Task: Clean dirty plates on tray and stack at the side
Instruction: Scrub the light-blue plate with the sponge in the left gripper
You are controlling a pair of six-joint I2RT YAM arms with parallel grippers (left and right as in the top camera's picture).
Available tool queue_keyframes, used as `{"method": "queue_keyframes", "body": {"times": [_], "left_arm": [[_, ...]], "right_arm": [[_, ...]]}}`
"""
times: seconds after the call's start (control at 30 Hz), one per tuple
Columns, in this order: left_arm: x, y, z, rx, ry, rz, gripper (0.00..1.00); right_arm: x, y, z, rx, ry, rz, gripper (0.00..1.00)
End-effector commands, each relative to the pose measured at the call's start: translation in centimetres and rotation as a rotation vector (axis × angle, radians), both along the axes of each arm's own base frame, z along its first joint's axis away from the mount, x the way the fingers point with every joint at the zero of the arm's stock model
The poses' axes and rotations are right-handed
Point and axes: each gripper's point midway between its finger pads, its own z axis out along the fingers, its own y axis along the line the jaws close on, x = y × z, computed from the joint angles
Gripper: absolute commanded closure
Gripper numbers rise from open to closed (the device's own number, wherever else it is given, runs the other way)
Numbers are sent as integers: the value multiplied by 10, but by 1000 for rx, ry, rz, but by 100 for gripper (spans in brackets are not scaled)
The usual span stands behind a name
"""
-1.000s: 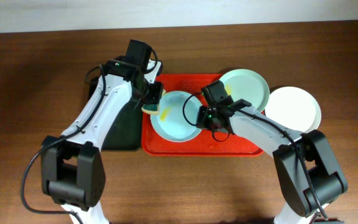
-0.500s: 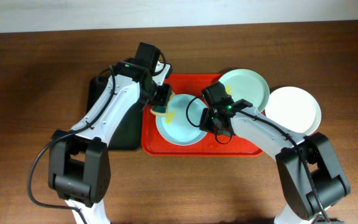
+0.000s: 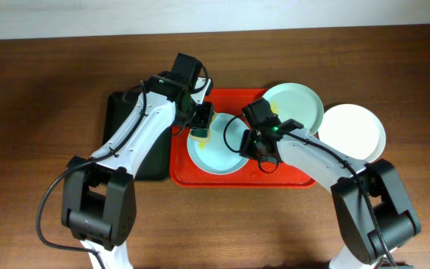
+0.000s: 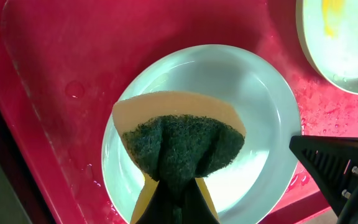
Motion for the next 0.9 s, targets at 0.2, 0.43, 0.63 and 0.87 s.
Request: {"method": "queue_keyframes", "body": {"times": [0.2,0.43,0.63,0.87], "left_arm": [[-1,2,-34,32,74,24,100],[0,9,-56,87,102,35,100],[0,6,-94,103,160,79,100],[-30,-19,-143,50,319,22,100]], "right_arm": [[-4,-4,0,-31,-6,-7,96],[-3,-3,1,-29,-10,-7,94],[-3,-3,0,-29,-9,-7,95],[-4,-3,0,-28,-6,-6,96]]}}
